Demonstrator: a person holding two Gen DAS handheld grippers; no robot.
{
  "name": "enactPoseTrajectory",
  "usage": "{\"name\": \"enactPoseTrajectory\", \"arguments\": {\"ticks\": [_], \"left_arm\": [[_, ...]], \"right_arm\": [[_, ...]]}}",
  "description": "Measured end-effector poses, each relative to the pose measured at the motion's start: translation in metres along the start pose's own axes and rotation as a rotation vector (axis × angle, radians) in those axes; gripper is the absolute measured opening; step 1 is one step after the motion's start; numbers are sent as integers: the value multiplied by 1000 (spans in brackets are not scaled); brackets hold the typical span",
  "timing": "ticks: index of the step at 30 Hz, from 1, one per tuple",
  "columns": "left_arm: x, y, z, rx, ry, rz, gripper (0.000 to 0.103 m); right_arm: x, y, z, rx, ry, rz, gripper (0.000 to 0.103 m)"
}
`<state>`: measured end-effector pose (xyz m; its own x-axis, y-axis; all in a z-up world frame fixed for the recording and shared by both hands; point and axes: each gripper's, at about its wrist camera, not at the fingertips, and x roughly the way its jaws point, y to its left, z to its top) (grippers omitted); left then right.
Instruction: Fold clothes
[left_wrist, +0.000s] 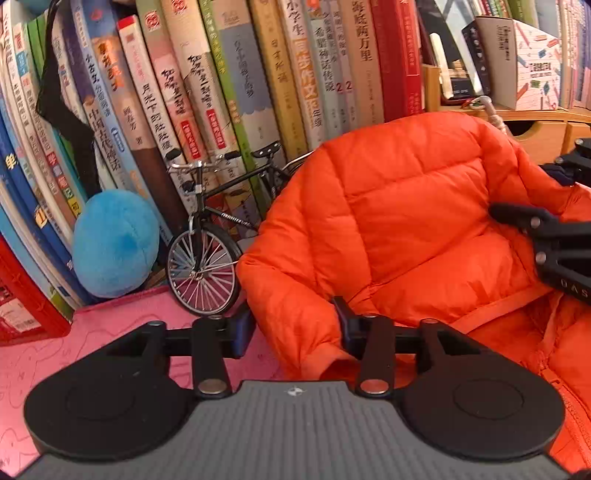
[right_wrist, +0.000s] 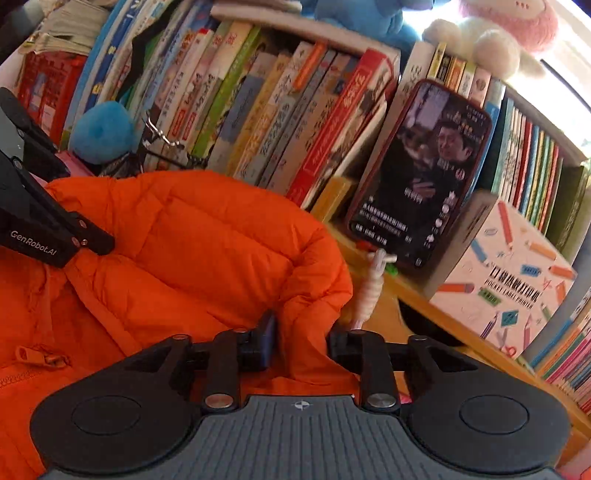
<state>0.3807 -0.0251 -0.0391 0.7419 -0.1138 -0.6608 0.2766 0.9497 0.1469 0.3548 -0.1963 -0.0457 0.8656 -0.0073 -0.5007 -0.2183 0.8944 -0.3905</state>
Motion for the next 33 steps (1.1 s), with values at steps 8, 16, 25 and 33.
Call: {"name": "enactPoseTrajectory", "arguments": {"ticks": [8,16,25,33], "left_arm": [[-71,51,-4,-195,-86,-48,71],[-116,-5,-62,-1,-139,12,71],[-84,-3,-103,184,-99,272,75],[-88,21,-109,195,-94,431,81]], "right_arm": [[-53,-74,-1,418,2,50,81],[-136,5,-29,344,-57,123,58],[-119,18,-63,160,95,-77,56],[-119,-30,-85,151,164,-264,60]]}}
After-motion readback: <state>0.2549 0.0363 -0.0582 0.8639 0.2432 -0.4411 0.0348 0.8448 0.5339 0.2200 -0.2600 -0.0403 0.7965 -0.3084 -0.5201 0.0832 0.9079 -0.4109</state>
